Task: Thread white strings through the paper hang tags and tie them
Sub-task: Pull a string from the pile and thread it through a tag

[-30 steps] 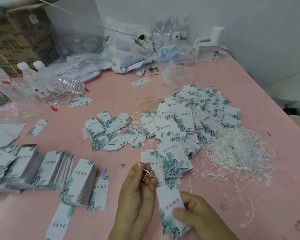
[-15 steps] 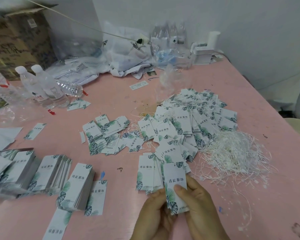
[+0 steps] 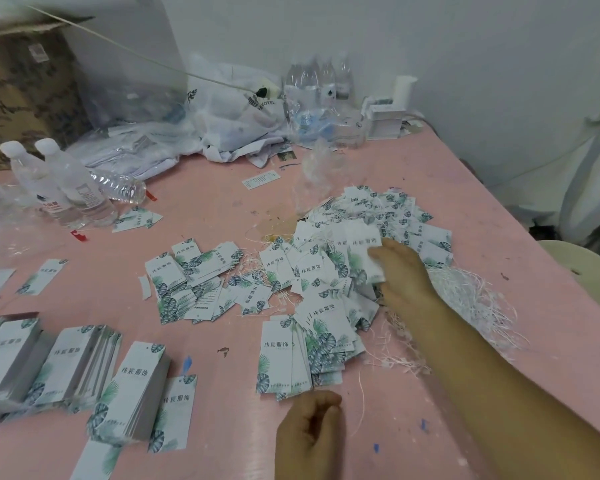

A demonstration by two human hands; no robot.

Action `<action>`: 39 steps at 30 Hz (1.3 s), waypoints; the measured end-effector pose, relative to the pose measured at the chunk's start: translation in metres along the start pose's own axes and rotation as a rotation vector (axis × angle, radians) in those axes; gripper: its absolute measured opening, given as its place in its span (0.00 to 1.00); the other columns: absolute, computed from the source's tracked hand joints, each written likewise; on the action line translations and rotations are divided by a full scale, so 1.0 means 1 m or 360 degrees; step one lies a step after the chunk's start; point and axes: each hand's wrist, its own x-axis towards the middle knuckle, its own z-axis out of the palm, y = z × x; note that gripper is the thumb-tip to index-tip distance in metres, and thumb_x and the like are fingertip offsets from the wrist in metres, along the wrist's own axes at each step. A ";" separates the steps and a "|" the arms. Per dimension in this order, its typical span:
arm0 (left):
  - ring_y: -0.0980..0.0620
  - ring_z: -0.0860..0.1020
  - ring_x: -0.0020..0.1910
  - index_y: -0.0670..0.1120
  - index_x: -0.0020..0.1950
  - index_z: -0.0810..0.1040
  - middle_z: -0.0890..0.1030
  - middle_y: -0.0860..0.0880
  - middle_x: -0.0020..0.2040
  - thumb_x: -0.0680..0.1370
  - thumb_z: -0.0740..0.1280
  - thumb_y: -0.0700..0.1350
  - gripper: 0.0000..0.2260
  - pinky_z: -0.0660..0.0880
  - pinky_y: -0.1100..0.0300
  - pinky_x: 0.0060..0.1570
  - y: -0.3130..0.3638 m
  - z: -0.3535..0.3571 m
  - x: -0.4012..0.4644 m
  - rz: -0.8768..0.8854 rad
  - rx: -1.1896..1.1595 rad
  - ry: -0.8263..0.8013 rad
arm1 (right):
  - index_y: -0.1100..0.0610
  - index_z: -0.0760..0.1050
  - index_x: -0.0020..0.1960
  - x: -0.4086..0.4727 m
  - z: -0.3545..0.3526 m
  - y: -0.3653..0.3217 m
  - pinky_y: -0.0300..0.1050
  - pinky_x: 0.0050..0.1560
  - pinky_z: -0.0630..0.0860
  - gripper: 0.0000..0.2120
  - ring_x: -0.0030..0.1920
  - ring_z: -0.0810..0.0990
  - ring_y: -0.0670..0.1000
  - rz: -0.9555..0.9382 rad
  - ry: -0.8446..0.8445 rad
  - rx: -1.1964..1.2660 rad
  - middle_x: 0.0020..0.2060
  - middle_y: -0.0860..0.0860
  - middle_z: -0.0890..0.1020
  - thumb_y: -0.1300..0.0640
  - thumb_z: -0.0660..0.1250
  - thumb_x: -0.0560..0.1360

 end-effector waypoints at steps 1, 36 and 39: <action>0.55 0.78 0.31 0.52 0.42 0.84 0.83 0.48 0.33 0.65 0.67 0.51 0.10 0.75 0.63 0.36 -0.002 0.001 -0.001 0.0033 0.0039 0.0001 | 0.54 0.79 0.43 0.018 0.004 -0.007 0.50 0.41 0.79 0.10 0.43 0.82 0.55 0.0002 0.0014 -0.0058 0.43 0.56 0.84 0.65 0.63 0.77; 0.50 0.79 0.34 0.51 0.43 0.83 0.84 0.44 0.36 0.70 0.66 0.45 0.07 0.77 0.53 0.41 0.000 -0.009 0.024 0.0071 -0.0019 -0.0262 | 0.51 0.72 0.49 -0.047 0.000 0.062 0.48 0.41 0.78 0.18 0.40 0.80 0.48 -0.0123 -0.0213 -0.1355 0.43 0.46 0.80 0.46 0.77 0.67; 0.51 0.80 0.35 0.51 0.44 0.83 0.84 0.44 0.38 0.71 0.66 0.46 0.07 0.77 0.55 0.41 -0.001 -0.014 0.022 0.0085 -0.0047 -0.0298 | 0.52 0.75 0.45 -0.043 -0.002 0.060 0.43 0.33 0.74 0.13 0.35 0.80 0.46 -0.0124 -0.0253 -0.1260 0.39 0.48 0.81 0.50 0.77 0.68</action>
